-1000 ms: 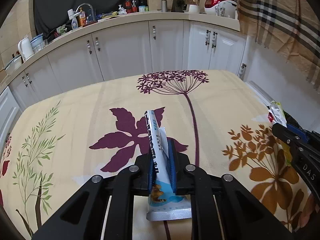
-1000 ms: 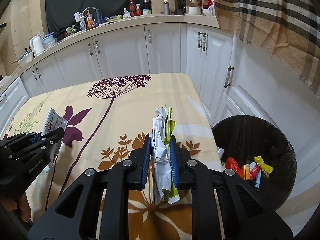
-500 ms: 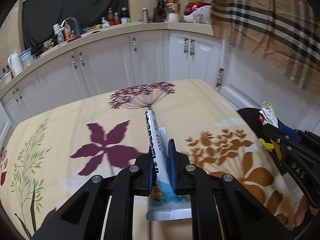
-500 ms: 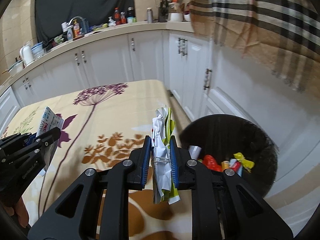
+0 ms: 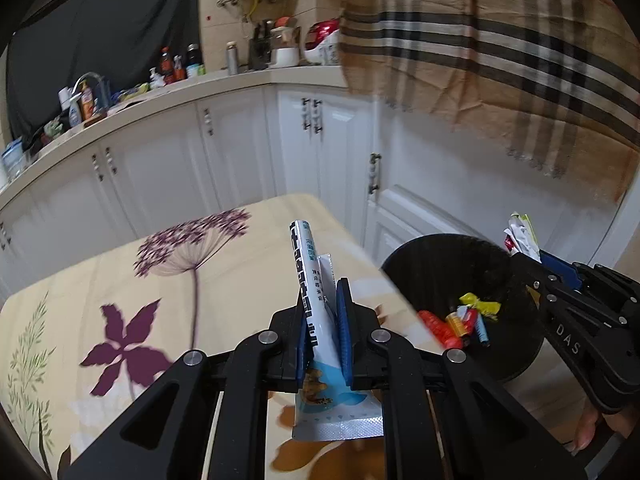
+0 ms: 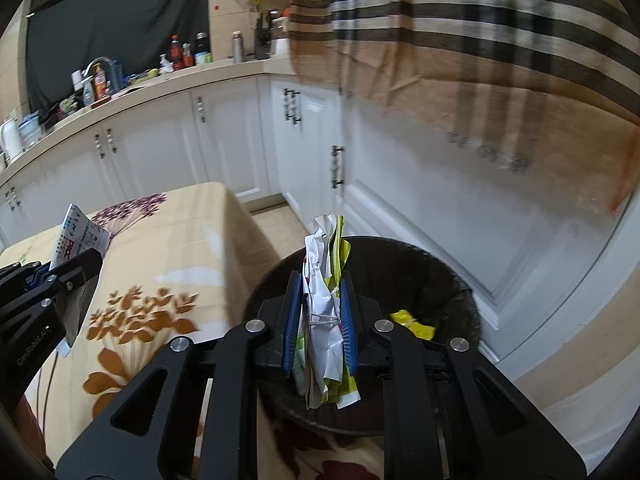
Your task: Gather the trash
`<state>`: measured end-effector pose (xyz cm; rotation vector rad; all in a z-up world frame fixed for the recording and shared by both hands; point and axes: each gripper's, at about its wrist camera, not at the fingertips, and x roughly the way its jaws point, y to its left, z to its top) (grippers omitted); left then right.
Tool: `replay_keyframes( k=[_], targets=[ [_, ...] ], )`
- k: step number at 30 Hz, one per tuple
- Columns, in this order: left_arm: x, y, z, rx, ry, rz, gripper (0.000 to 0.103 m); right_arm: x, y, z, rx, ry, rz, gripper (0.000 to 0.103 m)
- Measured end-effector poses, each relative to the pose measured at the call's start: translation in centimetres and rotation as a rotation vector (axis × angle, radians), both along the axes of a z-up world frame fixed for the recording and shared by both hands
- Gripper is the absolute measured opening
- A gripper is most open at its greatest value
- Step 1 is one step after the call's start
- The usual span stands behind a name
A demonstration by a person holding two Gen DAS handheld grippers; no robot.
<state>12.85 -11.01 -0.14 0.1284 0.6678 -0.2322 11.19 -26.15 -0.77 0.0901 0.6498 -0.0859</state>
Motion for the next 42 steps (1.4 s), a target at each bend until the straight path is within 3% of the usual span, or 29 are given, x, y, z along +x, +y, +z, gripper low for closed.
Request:
replay_keyframes(
  k=[17,29,32,35,42],
  targets=[
    [2.5,-7.5,-0.3,-0.002,-0.038,-0.114,0.014,1.4,-4.7,-1.3,-0.015,0.003,-0.099,0.018],
    [5.3,-10.0,-2.3,0.003,0.014,-0.136,0.014,3.1,-6.6,-3.1,-0.015,0.042,-0.141,0.018],
    [5.9,-10.0,-2.9,-0.007,0.038,-0.128,0.019,3.5,-6.7,-3.6,-0.020,0.050,-0.149,0.022],
    [6.2,-9.9,-3.2,-0.006,0.048,-0.116,0.035,3.7,-7.0,-3.9,-0.022,0.048,-0.163,0.036],
    [6.2,-9.8,-3.2,-0.006,0.043,-0.110,0.046,3.6,-6.9,-3.8,-0.030,0.043,-0.166,0.036]
  ],
)
